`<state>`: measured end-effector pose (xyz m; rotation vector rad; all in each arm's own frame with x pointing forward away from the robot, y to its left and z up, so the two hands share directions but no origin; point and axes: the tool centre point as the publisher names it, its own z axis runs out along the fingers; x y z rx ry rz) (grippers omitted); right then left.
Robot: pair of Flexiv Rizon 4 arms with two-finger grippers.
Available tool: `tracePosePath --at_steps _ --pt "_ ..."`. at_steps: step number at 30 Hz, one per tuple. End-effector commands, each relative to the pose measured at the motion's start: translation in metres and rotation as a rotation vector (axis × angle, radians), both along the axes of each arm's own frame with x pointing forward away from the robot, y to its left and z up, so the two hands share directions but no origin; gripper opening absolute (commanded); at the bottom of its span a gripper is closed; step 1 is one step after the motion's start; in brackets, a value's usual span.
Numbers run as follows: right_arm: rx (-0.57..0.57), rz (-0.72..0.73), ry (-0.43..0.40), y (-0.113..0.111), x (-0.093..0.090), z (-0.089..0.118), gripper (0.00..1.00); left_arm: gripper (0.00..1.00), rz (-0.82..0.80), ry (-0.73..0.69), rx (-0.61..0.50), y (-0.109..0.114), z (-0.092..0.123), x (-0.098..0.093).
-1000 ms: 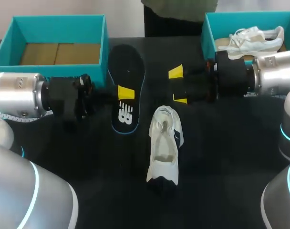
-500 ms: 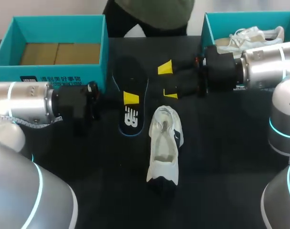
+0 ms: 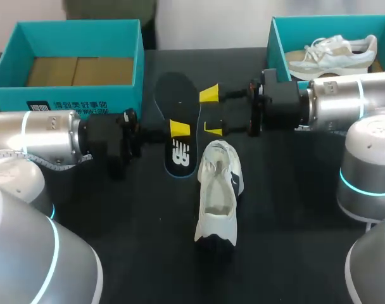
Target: Take the shoe out of the shoebox, open the shoe tongue, remove and reinsert the insole, then place the shoe into the shoebox
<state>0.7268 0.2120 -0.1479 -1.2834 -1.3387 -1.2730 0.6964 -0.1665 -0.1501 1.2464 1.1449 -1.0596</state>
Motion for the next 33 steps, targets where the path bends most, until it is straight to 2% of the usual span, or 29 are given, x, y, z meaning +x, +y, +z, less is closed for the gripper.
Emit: tracePosePath --at_steps 1,10,14,16,20,23,26,33 --pt "0.008 0.005 0.002 0.012 0.003 -0.002 1.0 0.0 0.005 -0.008 0.0 -0.003 0.001 -0.002" --pt "0.02 0.004 0.024 0.019 0.003 -0.003 0.99 0.0 0.003 -0.024 0.006 -0.008 0.0 -0.002" --pt "0.019 0.014 0.032 0.022 0.003 -0.003 0.78 0.0 0.015 -0.018 0.0 -0.009 -0.001 -0.001" --pt "0.015 0.018 0.034 0.023 0.004 -0.004 0.48 0.0 0.016 -0.016 0.001 -0.009 -0.001 0.0" --pt "0.011 0.02 0.035 0.023 0.004 -0.004 0.39 0.0 0.016 -0.012 0.003 -0.012 -0.002 0.002" --pt "0.012 0.024 0.036 0.023 0.004 -0.004 0.36 0.0 0.014 -0.007 0.003 -0.014 -0.002 0.003" --pt "0.019 0.023 0.041 0.024 0.004 -0.005 0.27 0.0 0.015 -0.002 0.006 -0.015 -0.006 0.003" --pt "0.031 0.016 0.048 0.025 0.003 -0.004 0.26 0.0 0.018 -0.009 0.019 -0.016 -0.008 0.006"
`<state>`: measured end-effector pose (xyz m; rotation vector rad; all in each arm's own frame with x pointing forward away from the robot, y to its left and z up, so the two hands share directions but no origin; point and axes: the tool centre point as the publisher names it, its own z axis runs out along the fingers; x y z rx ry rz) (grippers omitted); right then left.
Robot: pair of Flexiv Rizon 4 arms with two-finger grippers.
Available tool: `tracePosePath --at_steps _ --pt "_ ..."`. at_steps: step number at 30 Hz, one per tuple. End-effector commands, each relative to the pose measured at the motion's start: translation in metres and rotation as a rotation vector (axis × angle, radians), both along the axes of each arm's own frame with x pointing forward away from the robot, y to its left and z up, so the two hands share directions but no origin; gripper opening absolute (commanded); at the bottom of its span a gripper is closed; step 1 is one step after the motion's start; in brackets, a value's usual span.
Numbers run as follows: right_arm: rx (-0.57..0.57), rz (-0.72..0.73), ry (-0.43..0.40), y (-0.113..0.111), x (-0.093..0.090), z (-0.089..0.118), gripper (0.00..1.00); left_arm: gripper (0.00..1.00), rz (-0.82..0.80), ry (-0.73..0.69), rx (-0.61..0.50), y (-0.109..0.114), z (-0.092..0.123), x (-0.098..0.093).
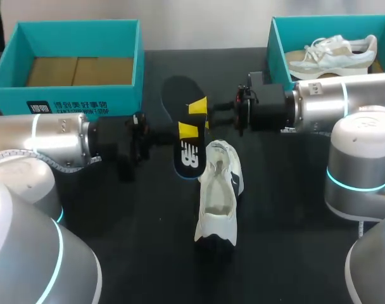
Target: Take the shoe out of the shoebox, open the shoe tongue, remove and reinsert the insole, then place the shoe into the shoebox
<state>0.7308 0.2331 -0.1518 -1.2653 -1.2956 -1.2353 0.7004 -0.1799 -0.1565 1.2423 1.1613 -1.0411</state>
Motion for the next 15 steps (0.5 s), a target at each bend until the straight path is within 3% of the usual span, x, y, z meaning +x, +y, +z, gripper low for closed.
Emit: tracePosePath --at_steps 1,7,9,15 --pt "0.003 -0.008 0.003 0.004 -0.0013 0.0008 0.26 0.0 0.0 -0.009 0.009 -0.0021 -0.0026 0.0027" --pt "0.003 -0.004 0.007 0.0043 -0.0013 0.0025 0.15 0.0 0.005 -0.01 0.013 -0.0016 -0.004 0.0054" --pt "0.004 0.0 0.011 0.0049 -0.0008 0.0021 0.0 0.0 0.005 -0.01 0.013 -0.0016 -0.004 0.0054" --pt "0.012 0.006 0.015 0.0067 -0.0001 0.0006 0.0 0.0 0.002 -0.01 0.014 -0.0022 -0.0047 0.0061"
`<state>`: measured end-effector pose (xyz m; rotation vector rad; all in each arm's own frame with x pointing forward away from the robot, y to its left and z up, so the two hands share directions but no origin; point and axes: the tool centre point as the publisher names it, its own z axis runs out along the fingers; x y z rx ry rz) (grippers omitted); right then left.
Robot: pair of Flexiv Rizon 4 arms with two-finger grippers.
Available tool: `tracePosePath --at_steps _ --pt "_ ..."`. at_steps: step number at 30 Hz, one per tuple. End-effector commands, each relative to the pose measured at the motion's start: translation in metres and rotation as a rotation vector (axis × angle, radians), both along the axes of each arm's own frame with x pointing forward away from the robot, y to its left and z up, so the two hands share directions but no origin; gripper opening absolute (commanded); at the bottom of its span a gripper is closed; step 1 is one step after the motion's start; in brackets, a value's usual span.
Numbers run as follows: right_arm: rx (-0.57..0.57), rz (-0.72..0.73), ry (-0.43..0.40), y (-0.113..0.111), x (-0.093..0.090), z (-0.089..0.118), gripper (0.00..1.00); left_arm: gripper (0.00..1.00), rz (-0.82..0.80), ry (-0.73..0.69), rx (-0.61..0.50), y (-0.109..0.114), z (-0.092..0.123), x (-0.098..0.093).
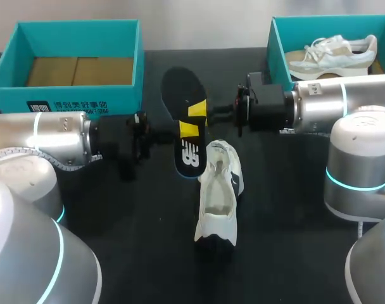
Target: Take the shoe out of the shoebox, open the shoe tongue, remove and reinsert the insole, then place the shoe into the shoebox
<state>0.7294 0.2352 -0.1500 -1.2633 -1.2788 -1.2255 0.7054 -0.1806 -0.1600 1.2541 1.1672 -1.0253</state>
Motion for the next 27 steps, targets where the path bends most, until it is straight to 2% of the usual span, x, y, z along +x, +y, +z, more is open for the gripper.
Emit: tracePosePath --at_steps 1,7,9,10,11,21,27 --pt "0.003 0.004 0.0 0.005 0.002 -0.001 0.0 0.0 -0.004 -0.002 -0.001 -0.002 -0.001 0.001" --pt "0.005 0.014 -0.008 0.006 0.003 -0.001 0.0 0.0 -0.005 0.009 0.0 -0.003 -0.003 0.0" --pt "0.005 0.014 -0.009 0.006 0.002 -0.001 0.0 0.47 -0.004 0.017 0.003 0.001 -0.004 -0.001" --pt "0.004 0.013 -0.007 0.005 0.002 -0.002 0.0 0.95 -0.005 0.017 0.004 0.003 -0.004 -0.002" --pt "0.004 0.011 -0.006 0.004 0.002 -0.003 0.0 1.0 -0.001 0.023 0.012 0.007 -0.004 -0.003" --pt "0.012 0.0 0.006 -0.005 0.002 -0.014 0.0 1.0 0.011 0.042 0.042 0.05 0.003 -0.009" --pt "0.016 0.002 0.001 -0.009 0.003 -0.017 0.0 1.0 0.011 0.06 0.063 0.065 0.003 -0.011"
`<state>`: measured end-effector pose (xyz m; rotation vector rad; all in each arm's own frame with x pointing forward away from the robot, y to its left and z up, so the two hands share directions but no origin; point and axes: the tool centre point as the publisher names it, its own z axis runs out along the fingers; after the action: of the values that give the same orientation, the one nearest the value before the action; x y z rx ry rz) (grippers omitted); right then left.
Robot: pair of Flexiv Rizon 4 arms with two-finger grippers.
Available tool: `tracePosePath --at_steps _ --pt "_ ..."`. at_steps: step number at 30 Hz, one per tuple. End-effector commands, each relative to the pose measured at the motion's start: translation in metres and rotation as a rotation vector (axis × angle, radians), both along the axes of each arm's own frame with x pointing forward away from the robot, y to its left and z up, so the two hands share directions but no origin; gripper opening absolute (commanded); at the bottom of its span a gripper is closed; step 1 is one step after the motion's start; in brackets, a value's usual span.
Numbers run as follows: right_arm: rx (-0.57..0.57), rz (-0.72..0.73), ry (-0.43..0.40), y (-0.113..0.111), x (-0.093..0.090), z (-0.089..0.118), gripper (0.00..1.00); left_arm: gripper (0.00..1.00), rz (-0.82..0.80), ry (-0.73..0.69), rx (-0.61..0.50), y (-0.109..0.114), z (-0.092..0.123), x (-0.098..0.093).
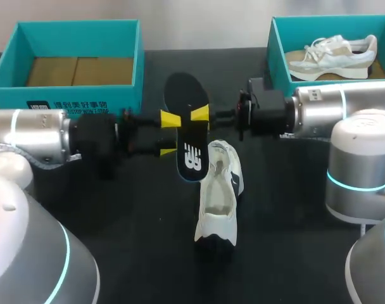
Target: Take the shoe out of the shoebox, open the shoe tongue, remove and reinsert the insole, then place the shoe into the shoebox
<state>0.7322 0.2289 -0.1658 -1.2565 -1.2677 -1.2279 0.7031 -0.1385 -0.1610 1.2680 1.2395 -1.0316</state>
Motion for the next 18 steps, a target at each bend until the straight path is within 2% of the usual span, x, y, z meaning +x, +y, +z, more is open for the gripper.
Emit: tracePosePath --at_steps 1,5,8,12,14,18 --pt "0.006 0.001 -0.003 -0.003 0.001 -0.002 0.0 1.0 0.006 0.012 0.023 0.025 0.004 -0.009" --pt "0.007 0.002 0.001 -0.004 0.001 -0.008 0.0 1.0 0.027 0.028 0.067 0.038 0.009 -0.005" --pt "0.006 0.007 0.004 -0.003 0.0 -0.014 0.0 1.0 0.051 0.052 0.139 0.053 0.019 0.003" --pt "0.005 0.007 0.012 -0.001 -0.001 -0.021 0.0 1.0 0.061 0.132 0.313 0.073 0.03 0.017" --pt "0.001 0.006 0.017 0.0 -0.001 -0.024 0.0 1.0 0.068 0.058 0.42 0.08 0.038 0.028" --pt "-0.004 0.004 0.03 0.003 0.001 -0.031 0.0 1.0 0.068 0.058 0.42 0.08 0.038 0.028"
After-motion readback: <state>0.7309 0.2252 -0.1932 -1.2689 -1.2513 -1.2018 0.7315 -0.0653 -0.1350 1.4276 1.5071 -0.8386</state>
